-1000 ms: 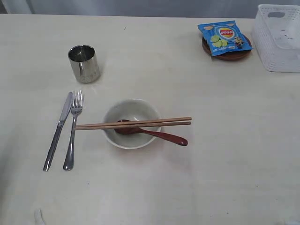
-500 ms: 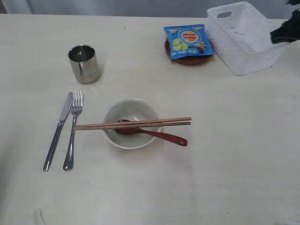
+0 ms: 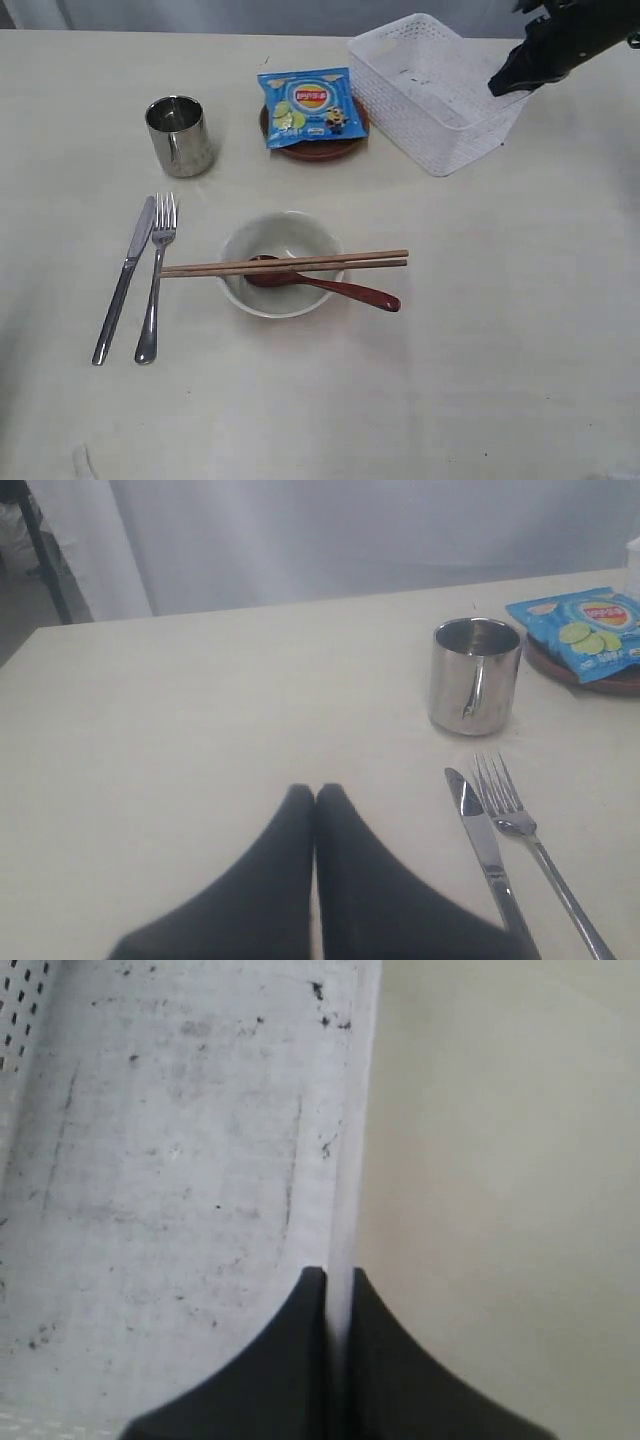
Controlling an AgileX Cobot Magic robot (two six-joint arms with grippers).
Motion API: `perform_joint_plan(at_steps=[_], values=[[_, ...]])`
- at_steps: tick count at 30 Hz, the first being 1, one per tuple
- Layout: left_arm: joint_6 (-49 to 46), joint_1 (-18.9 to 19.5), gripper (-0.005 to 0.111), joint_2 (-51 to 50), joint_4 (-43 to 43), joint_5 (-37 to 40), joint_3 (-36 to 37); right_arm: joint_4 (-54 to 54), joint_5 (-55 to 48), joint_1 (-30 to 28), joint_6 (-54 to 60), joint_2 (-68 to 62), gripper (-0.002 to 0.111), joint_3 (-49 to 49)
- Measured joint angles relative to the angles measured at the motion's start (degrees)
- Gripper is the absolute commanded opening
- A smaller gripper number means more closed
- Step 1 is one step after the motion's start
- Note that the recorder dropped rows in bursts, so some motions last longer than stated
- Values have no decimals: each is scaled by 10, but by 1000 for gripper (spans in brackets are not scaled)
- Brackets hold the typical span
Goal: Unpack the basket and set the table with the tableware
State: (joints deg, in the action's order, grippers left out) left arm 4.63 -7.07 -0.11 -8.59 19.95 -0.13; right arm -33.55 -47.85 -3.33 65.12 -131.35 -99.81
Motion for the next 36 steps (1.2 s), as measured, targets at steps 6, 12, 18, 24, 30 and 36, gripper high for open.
perform_joint_plan(at_steps=[6,12,18,24,30,36], values=[[0,0,0,0,0,0,0,18,-18,17,-57,8,-1,3],[0,0,0,0,0,0,0,86,-27,24,-199,25,-1,10],[0,0,0,0,0,0,0,127,-37,24,-325,66,-1,53],[0,0,0,0,0,0,0,165,-38,25,-481,116,-1,129],[0,0,0,0,0,0,0,164,57,28,-513,194,-1,279],[0,0,0,0,0,0,0,158,112,76,-514,271,-1,387]])
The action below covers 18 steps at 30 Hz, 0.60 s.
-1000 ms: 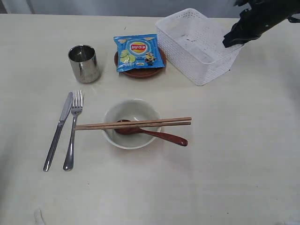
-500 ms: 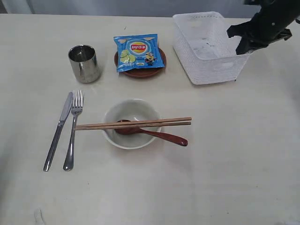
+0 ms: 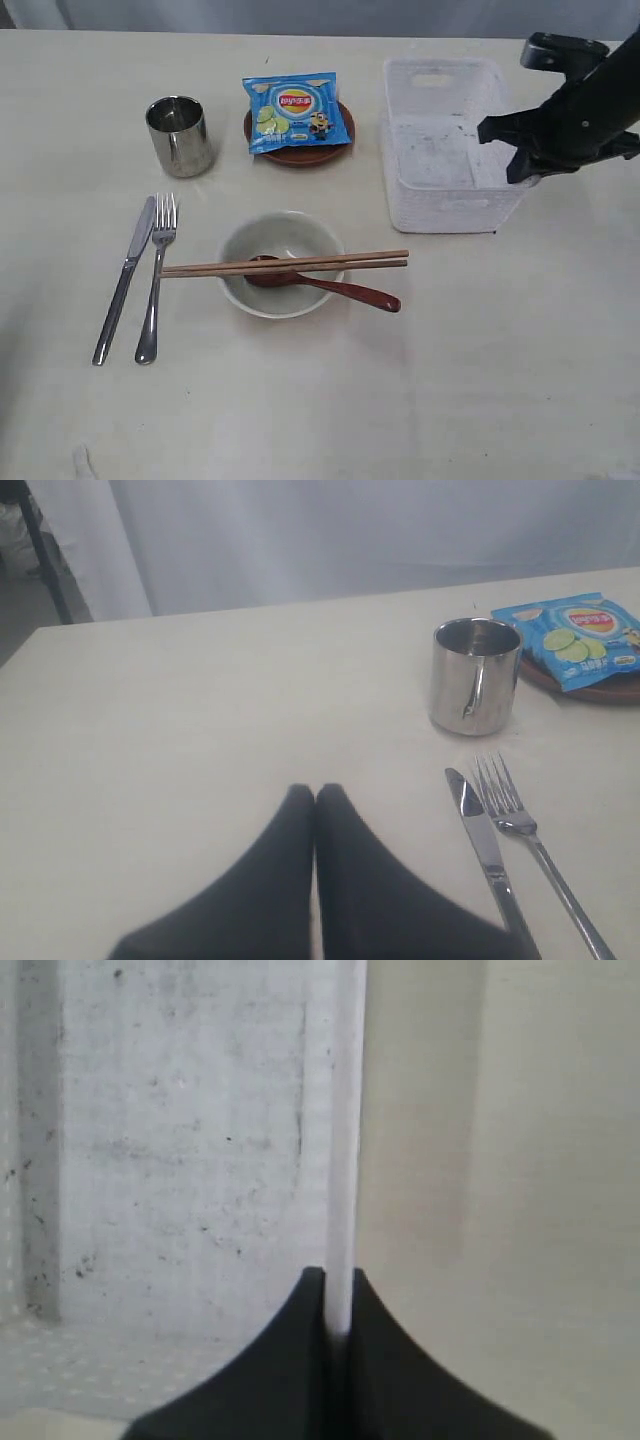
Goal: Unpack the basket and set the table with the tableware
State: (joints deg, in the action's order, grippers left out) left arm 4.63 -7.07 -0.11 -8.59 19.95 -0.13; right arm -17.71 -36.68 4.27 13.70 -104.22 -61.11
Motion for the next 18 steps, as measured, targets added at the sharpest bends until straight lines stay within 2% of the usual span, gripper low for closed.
perform_joint_plan(at_steps=[4,9,18], values=[[0,0,0,0,0,0,0,2,-4,44,-27,7,-1,2],[0,0,0,0,0,0,0,83,1,44,-104,7,-1,2],[0,0,0,0,0,0,0,121,10,44,-141,7,-1,2]])
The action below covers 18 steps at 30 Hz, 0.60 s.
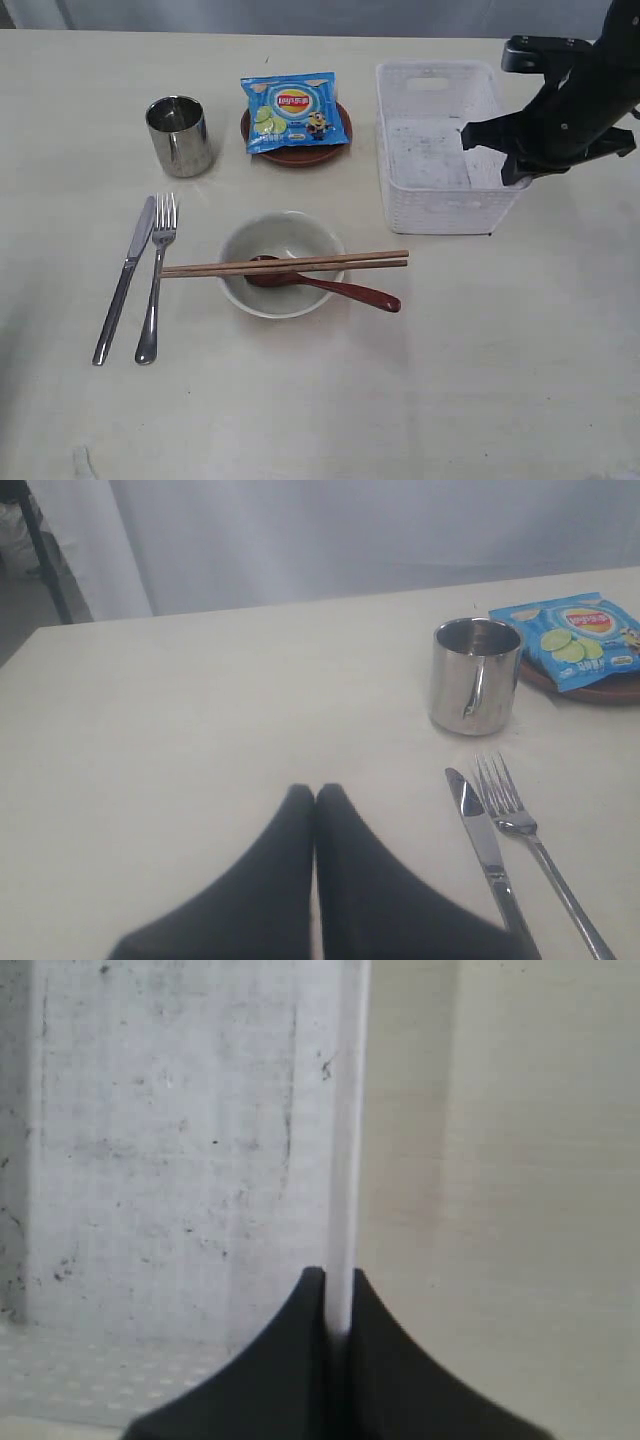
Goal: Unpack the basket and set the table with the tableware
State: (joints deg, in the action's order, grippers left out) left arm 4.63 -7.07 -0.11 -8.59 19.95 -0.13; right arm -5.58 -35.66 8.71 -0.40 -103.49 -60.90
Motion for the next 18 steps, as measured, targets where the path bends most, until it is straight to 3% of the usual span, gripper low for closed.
perform_joint_plan(at_steps=[18], values=[[0,0,0,0,0,0,0,23,21,-3,-22,0,0,0]])
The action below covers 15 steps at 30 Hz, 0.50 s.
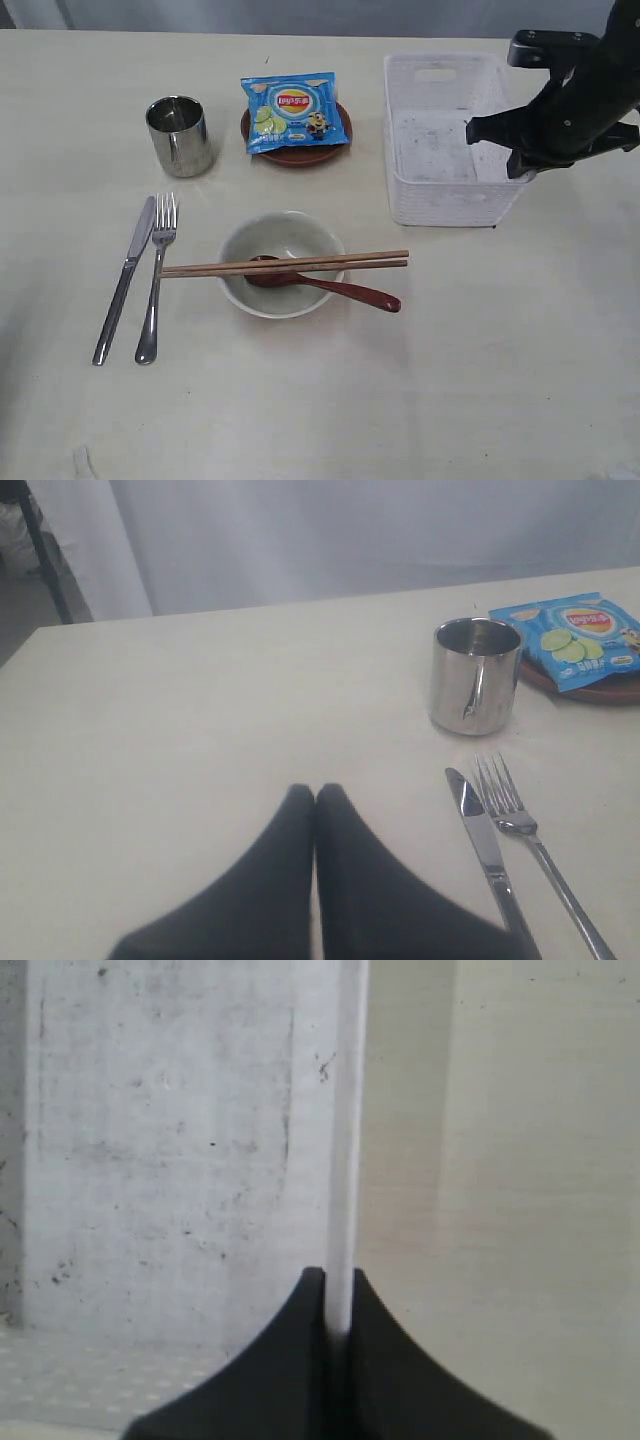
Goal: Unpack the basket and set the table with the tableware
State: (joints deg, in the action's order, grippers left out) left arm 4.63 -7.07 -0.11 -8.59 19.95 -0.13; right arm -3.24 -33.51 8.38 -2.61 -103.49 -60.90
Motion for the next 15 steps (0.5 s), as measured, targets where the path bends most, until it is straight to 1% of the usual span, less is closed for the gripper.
perform_joint_plan(at_steps=[9,15], values=[[0,0,0,0,0,0,0,-18,2,0,0,0,0,0],[0,0,0,0,0,0,0,-31,8,0,21,0,0,0]])
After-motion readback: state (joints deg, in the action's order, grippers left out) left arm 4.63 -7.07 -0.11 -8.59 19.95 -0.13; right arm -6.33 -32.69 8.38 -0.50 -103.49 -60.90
